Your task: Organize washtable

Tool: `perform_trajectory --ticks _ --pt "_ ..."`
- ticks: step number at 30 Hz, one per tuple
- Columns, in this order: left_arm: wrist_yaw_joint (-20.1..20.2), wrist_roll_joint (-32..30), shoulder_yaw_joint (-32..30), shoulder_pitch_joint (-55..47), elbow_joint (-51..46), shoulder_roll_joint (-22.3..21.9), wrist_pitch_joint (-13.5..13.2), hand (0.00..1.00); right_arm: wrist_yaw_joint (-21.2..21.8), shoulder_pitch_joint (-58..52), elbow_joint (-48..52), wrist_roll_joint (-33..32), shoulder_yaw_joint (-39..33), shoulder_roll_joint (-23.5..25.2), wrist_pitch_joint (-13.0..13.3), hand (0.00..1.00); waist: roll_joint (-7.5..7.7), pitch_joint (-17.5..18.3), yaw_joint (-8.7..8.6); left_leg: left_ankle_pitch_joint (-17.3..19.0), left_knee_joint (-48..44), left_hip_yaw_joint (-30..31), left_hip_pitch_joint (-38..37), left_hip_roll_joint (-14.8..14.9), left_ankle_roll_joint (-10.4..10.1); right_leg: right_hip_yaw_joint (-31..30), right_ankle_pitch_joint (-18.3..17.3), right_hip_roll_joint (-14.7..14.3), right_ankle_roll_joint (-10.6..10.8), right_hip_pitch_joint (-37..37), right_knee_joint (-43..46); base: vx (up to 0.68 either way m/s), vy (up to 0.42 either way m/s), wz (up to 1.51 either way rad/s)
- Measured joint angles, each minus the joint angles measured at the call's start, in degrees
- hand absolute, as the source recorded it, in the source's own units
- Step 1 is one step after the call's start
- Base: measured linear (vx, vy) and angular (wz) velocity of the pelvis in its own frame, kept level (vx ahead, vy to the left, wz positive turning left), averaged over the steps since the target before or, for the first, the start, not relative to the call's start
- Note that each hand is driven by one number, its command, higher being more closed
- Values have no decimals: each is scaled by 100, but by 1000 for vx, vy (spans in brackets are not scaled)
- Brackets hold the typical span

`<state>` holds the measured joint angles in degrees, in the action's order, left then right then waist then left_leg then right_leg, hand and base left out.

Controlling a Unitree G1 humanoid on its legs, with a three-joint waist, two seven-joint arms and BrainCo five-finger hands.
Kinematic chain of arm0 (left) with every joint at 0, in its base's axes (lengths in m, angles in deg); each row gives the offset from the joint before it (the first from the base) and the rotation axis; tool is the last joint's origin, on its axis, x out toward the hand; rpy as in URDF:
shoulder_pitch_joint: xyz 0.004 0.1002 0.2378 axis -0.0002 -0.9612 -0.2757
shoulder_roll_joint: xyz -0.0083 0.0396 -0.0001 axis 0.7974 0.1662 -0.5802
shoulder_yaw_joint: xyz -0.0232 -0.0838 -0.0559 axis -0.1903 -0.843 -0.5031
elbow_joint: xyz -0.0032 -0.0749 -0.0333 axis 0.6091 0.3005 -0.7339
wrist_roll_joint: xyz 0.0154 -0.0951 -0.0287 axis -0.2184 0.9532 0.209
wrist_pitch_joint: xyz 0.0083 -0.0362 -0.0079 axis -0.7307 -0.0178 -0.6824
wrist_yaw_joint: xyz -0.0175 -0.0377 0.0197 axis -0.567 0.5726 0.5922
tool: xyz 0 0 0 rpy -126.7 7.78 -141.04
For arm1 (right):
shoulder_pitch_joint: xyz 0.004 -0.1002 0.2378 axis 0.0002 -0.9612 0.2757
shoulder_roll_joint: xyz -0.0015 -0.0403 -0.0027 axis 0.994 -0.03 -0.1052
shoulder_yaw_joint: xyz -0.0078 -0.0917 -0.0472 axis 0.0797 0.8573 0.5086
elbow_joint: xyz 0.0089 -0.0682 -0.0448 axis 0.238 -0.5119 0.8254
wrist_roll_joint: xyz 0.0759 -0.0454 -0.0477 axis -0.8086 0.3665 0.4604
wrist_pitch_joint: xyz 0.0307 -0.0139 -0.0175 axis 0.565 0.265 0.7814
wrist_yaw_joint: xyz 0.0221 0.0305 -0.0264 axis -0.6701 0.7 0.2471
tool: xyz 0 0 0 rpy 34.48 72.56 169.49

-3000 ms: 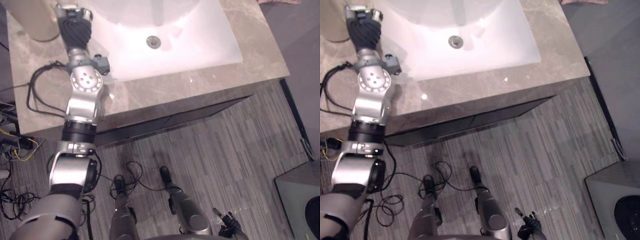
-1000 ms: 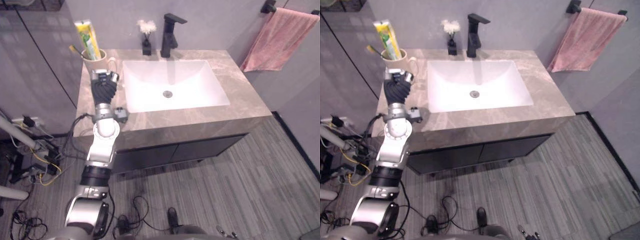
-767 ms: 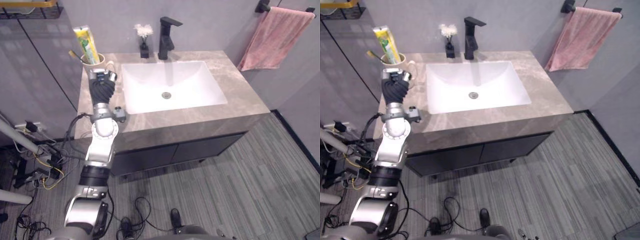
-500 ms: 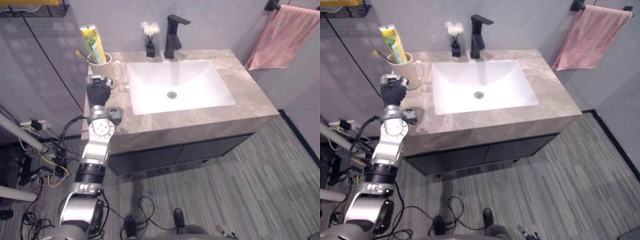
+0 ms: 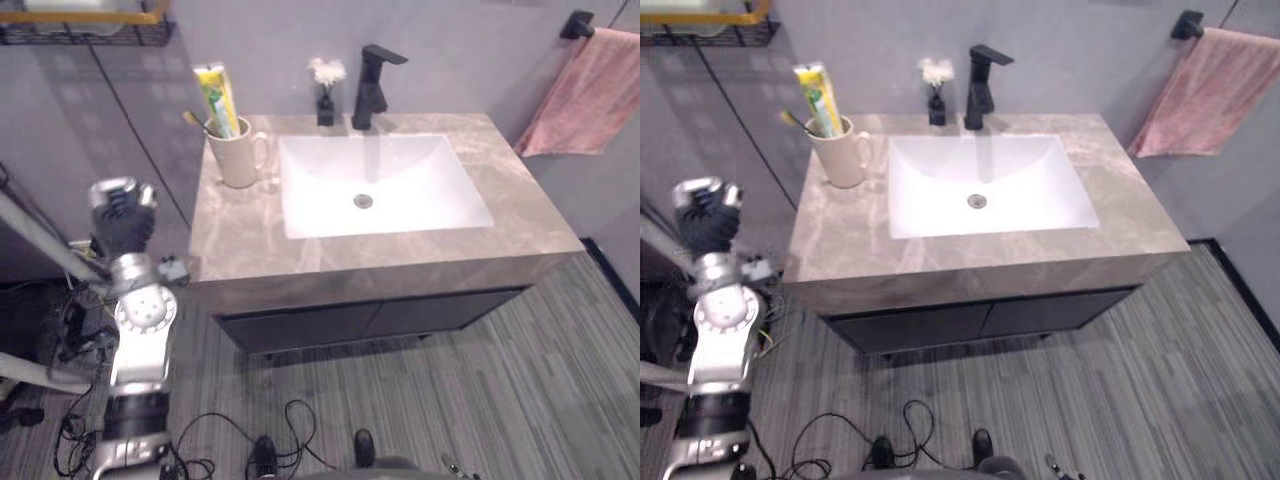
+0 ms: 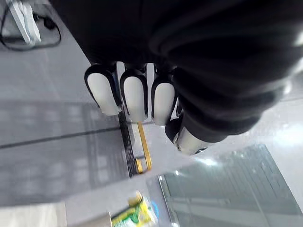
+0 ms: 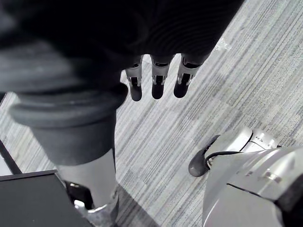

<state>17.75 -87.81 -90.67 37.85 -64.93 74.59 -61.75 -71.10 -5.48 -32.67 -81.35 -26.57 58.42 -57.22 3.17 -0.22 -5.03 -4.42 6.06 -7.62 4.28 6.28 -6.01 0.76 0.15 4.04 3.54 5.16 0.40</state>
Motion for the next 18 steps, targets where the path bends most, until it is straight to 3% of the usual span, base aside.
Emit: perform_trajectory --ticks 5,12,13,18 --pt "-40 7 -573 -605 357 -507 13 100 1 -59 6 -74 30 59 0 0 -7 101 140 20 0 -34 -106 -9 -7 0 -128 14 75 -38 138 -64 -5 4" --pt "-56 96 -844 -995 2812 -1193 265 100 -23 -275 219 -215 237 239 0 0 14 250 267 65 1 -131 -315 -84 54 -25 -182 104 156 -227 135 -8 7 -1" --pt "14 113 -810 -1047 3388 -1366 285 0 -24 -271 237 -220 233 269 1 0 28 262 266 89 1 -155 -335 -105 87 -44 -199 125 180 -279 134 10 18 -6" --pt "685 107 -763 -1132 5437 -2012 622 0 -35 -251 232 -165 -17 366 -5 0 45 275 267 189 1 -267 -453 -207 137 -137 -257 227 265 -302 143 22 35 -10"
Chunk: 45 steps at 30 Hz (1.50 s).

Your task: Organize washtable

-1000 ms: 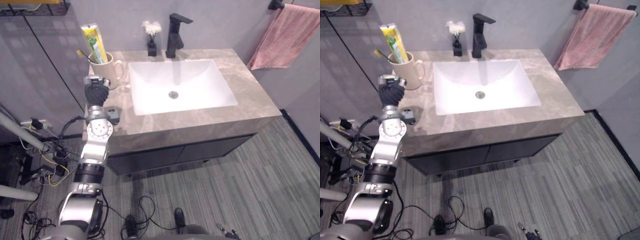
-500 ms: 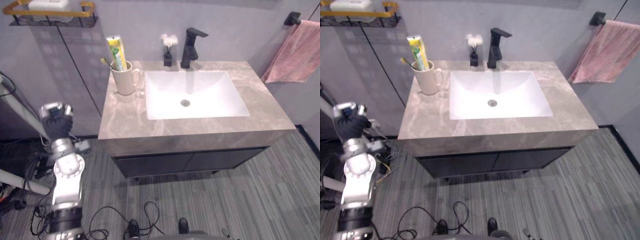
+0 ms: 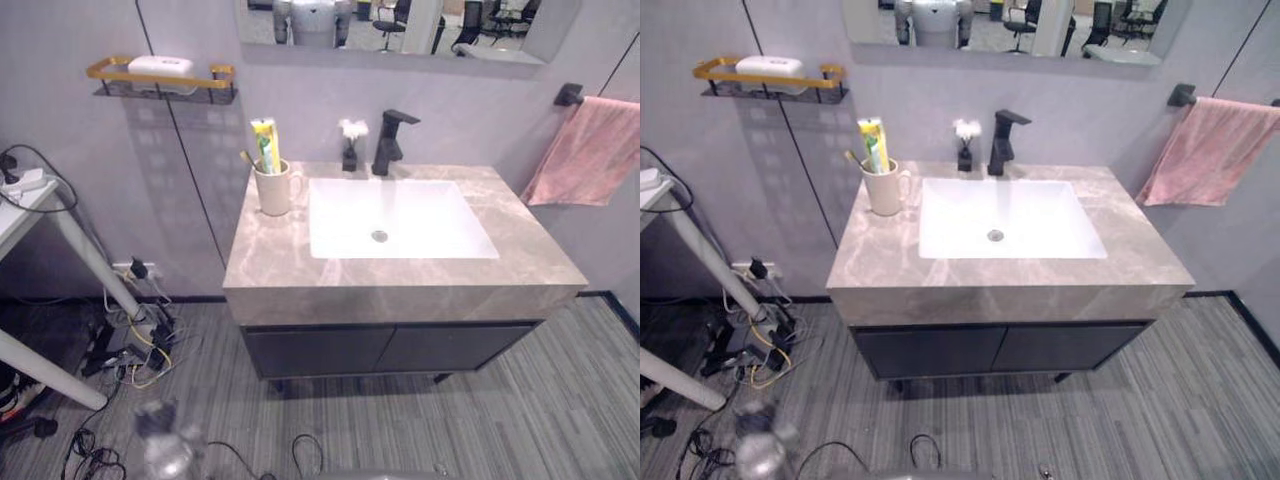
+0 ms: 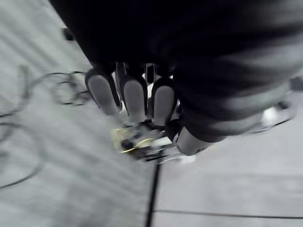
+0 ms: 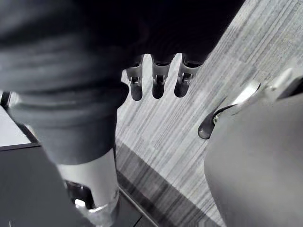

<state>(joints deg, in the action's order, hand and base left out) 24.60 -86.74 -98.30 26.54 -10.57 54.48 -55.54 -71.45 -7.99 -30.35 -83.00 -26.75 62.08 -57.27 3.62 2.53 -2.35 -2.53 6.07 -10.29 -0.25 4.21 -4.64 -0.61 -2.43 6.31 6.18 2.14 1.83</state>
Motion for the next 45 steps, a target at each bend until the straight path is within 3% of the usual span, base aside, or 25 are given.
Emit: perform_trajectory --ticks 4,7,14,18,22,33,36,37,38,39,40,41,42,43,44,45 --pt "659 116 -58 70 838 113 157 0 13 55 -113 211 -149 1 -46 0 -38 63 -8 51 0 -102 -67 -36 -15 -101 -18 32 25 -18 -5 65 20 -11" --pt "901 139 -20 218 1087 150 206 0 31 121 -257 234 -174 -6 -124 0 -22 130 -20 55 0 -99 -80 -69 -6 -103 -9 61 14 -26 -4 47 12 0" --pt "1445 -279 1273 508 1526 476 206 0 128 406 -628 477 -259 -130 -254 0 22 171 -150 89 0 -52 -145 -126 -24 -105 -44 103 5 -83 -10 12 2 0" --pt "1476 -582 1975 662 1659 572 210 0 169 505 -715 574 -224 -184 -273 0 33 176 -221 89 -1 -48 -148 -145 -22 -129 -56 118 8 -47 -8 -8 0 -2" --pt "1468 -580 2144 674 1748 609 210 0 172 555 -731 605 -182 -197 -275 0 6 159 -317 89 -3 -65 -147 -142 -21 -195 -59 104 9 7 46 -8 -4 -8" --pt "1454 -1155 2133 713 1769 574 181 0 279 615 -730 632 279 -408 -245 0 -145 58 -330 91 -54 107 -68 -9 -44 -74 -152 -41 -181 -28 220 -10 -23 10" --pt "1448 -1236 1952 726 1644 574 136 0 258 857 -724 659 305 -453 -241 0 -210 -199 -350 85 -486 355 208 51 -70 253 -224 -57 -295 11 547 -39 -52 49" --pt "1475 -1233 1691 855 1561 602 138 0 235 974 -724 657 231 -321 -229 0 -48 -351 -372 626 -1451 181 489 159 59 461 -270 77 -317 93 685 -113 -20 40" --pt "1479 -1236 1549 936 1516 587 151 0 233 1036 -674 648 141 -287 -215 0 -90 -479 -361 1134 -2922 -19 915 412 176 571 -302 28 -364 123 829 -150 -33 23" --pt "1479 -1249 1491 904 1441 516 139 0 262 990 -421 639 6 -313 -178 0 -297 -594 -326 1507 -5126 -294 1345 969 159 691 -372 -194 -392 120 1005 -95 -34 2" --pt "1519 -1332 1477 740 1427 413 133 0 264 938 -180 588 -165 -402 -138 0 -740 -540 -353 1467 -5454 -420 1315 1338 47 757 -444 -483 -366 84 1135 -5 -31 6" --pt "1580 -1409 1472 677 1426 396 149 0 253 894 -166 547 -258 -431 -120 0 -761 -467 -435 1620 -5210 -411 1271 1288 -117 776 -531 -537 -310 134 1187 84 -38 64" --pt "1623 -1468 1478 655 1478 499 164 0 259 854 -281 455 -361 -290 -159 0 -570 -319 -627 1668 -3962 -218 955 784 -214 529 -561 -537 -440 314 961 79 -131 147" --pt "1710 -1483 1426 721 1555 585 192 0 289 792 -429 391 -455 -168 -140 0 -426 -265 -790 1892 -3811 -94 636 605 -334 517 -197 -504 -596 263 581 100 -148 142" --pt "1740 -1507 1399 702 1566 547 232 0 305 814 -460 376 -577 -241 -133 0 -527 -286 -720 1818 -4084 -180 511 691 -419 582 -108 -587 -610 232 504 71 -88 88" --pt "1795 -1518 1340 511 1553 539 280 0 283 837 -536 328 -620 -333 -203 0 -636 -209 -635 1799 -3164 -246 -139 616 -437 593 -61 -693 -643 310 495 56 -6 39"
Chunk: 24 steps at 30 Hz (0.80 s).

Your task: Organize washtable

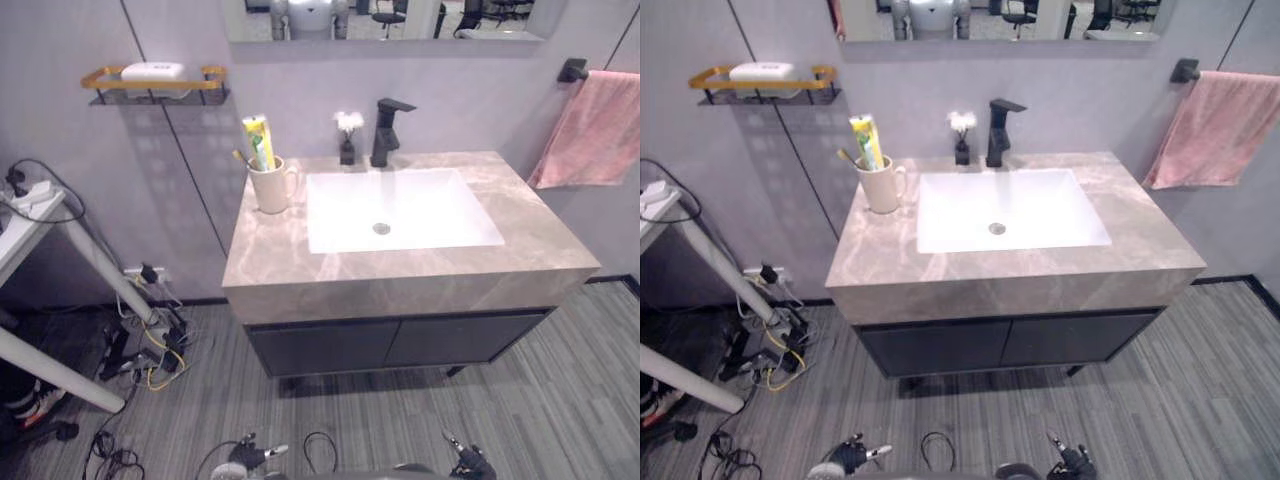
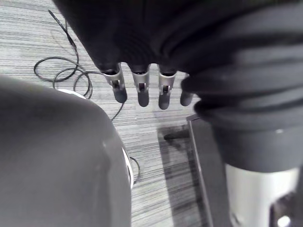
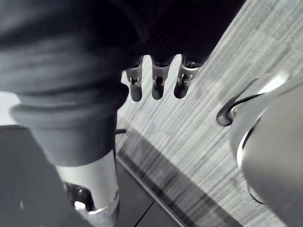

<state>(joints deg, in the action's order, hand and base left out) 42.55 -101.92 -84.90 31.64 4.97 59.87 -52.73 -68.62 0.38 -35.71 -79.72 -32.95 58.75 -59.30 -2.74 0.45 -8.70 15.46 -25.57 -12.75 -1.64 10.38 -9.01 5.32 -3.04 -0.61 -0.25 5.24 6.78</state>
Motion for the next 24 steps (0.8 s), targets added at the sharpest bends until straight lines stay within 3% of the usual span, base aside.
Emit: perform_trajectory --ticks 3,5,7,13,15,16,17,18,19,20,21,22,23,24 --pt "44 -74 56 -93 28 139 39 0 79 -47 -104 1 169 -67 -13 0 35 12 3 -23 1342 -163 -552 -32 35 157 58 -45 -28 49 18 -71 -4 24" --pt "36 -111 427 -7 43 179 44 0 131 -39 -147 4 314 -130 -24 0 -1 45 -27 -59 1946 -148 -654 -46 94 214 166 -96 -11 229 11 -127 35 4" --pt "-9 -105 829 246 36 218 -7 0 125 -54 -205 -3 428 -123 -32 0 134 -10 -29 -242 2189 -95 -655 -158 323 237 308 -11 -18 303 -2 -192 -2 13" --pt "-300 -63 1277 430 13 185 -163 0 95 -203 -235 19 768 -126 -36 0 397 -130 -16 -426 2265 -103 -704 -365 400 96 501 135 104 310 -20 -196 -25 -4" --pt "-314 -67 1314 366 99 161 -164 0 100 -223 -219 49 773 -109 -38 0 479 -265 -11 -446 2229 -88 -724 -426 417 37 459 199 326 333 119 -188 -54 3" --pt "-291 -61 1253 307 118 132 -165 0 111 -246 -173 63 766 -95 -37 0 448 -350 -24 -410 2200 -12 -730 -356 454 -83 486 202 607 423 441 -131 -53 18" --pt "-288 -63 1256 320 118 134 -165 0 114 -253 -166 57 755 -93 -33 0 437 -376 -34 -409 2190 24 -732 -337 464 -170 545 177 679 443 529 -100 -44 36" --pt "-240 -113 1224 327 143 115 -152 0 132 -271 -123 28 742 -164 -27 0 254 -441 -23 -460 2103 110 -693 -142 546 -577 808 -35 947 469 648 -70 -21 42" --pt "-167 -155 981 309 148 77 -153 0 135 -284 -46 5 756 -207 -29 0 177 -480 0 -538 2003 94 -670 61 509 -949 638 -154 730 624 1443 -94 -36 51" --pt "-139 -175 876 295 136 88 -142 0 136 -355 55 4 769 -199 -34 0 194 -478 -4 -557 1977 167 -668 86 482 -972 397 -138 550 774 2274 -54 -47 65" --pt "-101 -171 694 243 52 93 -119 0 147 -434 160 6 787 -159 -28 0 260 -449 25 -579 1940 310 -663 94 449 -1147 169 -71 482 863 3491 21 -79 60" --pt "-85 -166 486 144 -111 57 -132 0 170 -458 317 2 828 -97 -24 0 317 -401 100 -607 1932 355 -616 78 402 -1421 195 -1 467 825 3986 67 -119 40" --pt "-80 -167 364 128 -145 33 -131 0 199 -492 346 1 886 -94 -7 0 354 -359 158 -634 1945 354 -560 33 363 -1560 270 66 460 774 3911 71 -128 -9" --pt "-78 -170 165 134 -136 -27 -122 0 250 -421 403 4 895 -121 -10 0 330 -217 235 -712 2015 352 -377 58 309 -1568 150 -65 597 778 3477 78 -101 -45"
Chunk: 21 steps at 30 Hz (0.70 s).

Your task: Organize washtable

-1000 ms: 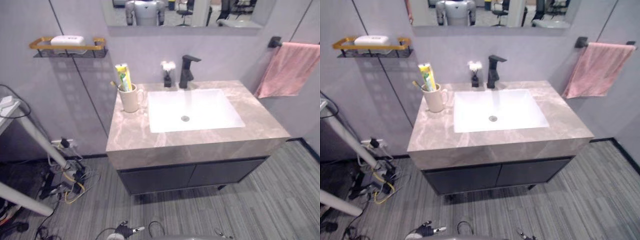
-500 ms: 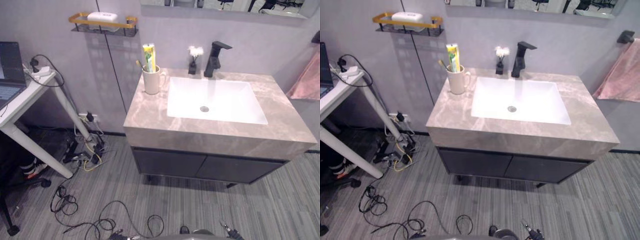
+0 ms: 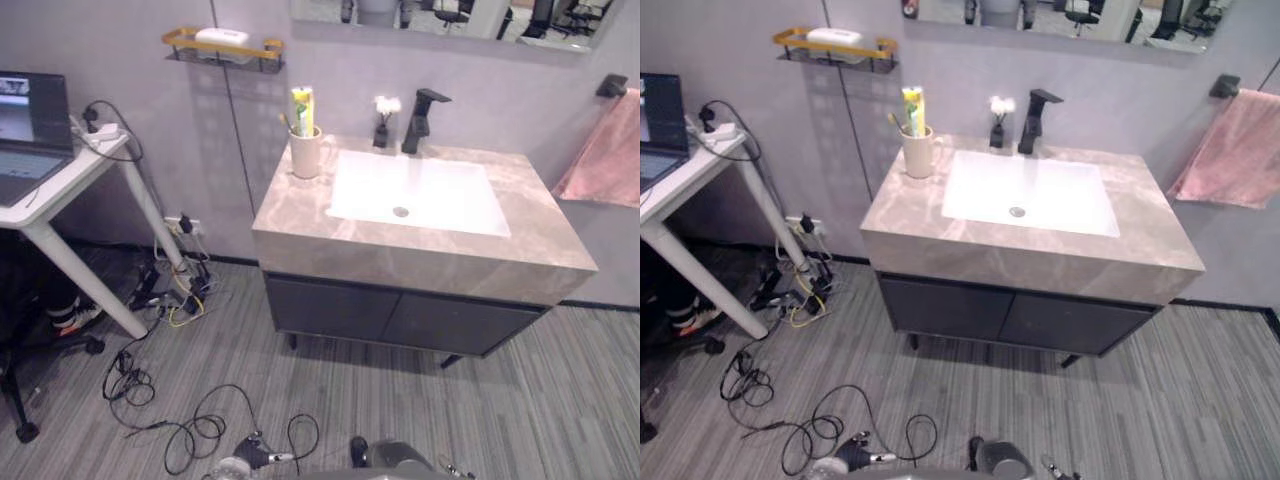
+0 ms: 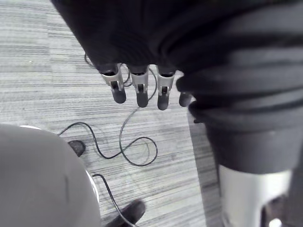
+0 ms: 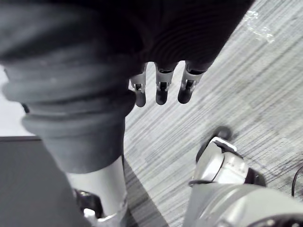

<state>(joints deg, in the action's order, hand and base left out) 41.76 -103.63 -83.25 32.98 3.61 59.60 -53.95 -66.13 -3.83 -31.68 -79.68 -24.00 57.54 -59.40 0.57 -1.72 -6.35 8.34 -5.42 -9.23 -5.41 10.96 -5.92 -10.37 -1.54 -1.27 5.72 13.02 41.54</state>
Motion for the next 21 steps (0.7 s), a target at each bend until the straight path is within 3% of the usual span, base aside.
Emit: perform_trajectory --ticks 1,2,3,9,11,16,17,18,19,20,21 --pt "9 0 -40 17 37 -149 47 0 -2 -21 142 1 -6 -50 33 0 -226 154 112 -66 51 51 291 -42 32 -154 -1 -161 -6 7 -577 55 -46 -50" --pt "12 0 -34 -3 40 -215 51 0 6 12 145 4 -1 -78 59 0 -308 207 116 -117 89 59 427 -119 128 -235 -8 -182 -16 -23 -883 37 5 -28" --pt "12 9 -32 -15 48 -261 52 0 11 129 111 -1 -23 -86 51 0 -338 230 73 -401 231 92 530 -137 183 -302 -67 -153 -107 -159 -1393 18 -17 4" --pt "0 116 663 182 57 60 48 0 -8 456 -334 90 16 27 -16 0 -34 344 99 -721 318 314 1139 -61 -44 -202 -94 9 -150 -549 -3308 -19 -104 8" --pt "-33 205 895 239 58 137 37 0 -17 448 -334 89 165 18 -7 0 -4 324 85 -803 294 471 1157 -88 -125 -57 -238 58 -362 -719 -3513 -138 -127 28" --pt "-175 251 1134 379 43 129 -39 0 -91 458 -324 103 324 -152 63 0 -190 97 78 -1112 344 1093 1173 134 -339 580 -347 -147 -485 -876 -3315 -248 -121 67" --pt "-196 268 1143 358 41 124 -41 0 -109 463 -325 110 378 -197 92 0 -295 17 92 -1198 406 1182 1183 179 -349 730 -353 -177 -494 -908 -3274 -256 -99 66" --pt "-217 287 1141 327 44 124 -40 0 -115 470 -325 111 377 -219 95 0 -255 -18 90 -1210 480 1233 1202 207 -348 851 -354 -195 -497 -946 -3262 -249 -104 64" --pt "-226 289 1142 271 44 122 -39 0 -118 495 -319 111 376 -228 97 0 -379 -50 91 -1196 540 1239 1226 224 -338 936 -346 -253 -517 -988 -3252 -171 -88 61" --pt "-251 321 1091 177 19 104 -47 0 -121 500 -328 113 364 -236 102 0 -351 -75 90 -1096 700 1179 1258 255 -302 1064 -267 -245 -636 -941 -3298 -164 -38 74" --pt "-259 322 1060 223 -22 170 -56 0 -120 532 -348 117 337 -118 102 0 -188 -91 98 -926 248 833 1476 241 -113 1272 -138 -52 -765 -860 -3344 -157 -25 92"
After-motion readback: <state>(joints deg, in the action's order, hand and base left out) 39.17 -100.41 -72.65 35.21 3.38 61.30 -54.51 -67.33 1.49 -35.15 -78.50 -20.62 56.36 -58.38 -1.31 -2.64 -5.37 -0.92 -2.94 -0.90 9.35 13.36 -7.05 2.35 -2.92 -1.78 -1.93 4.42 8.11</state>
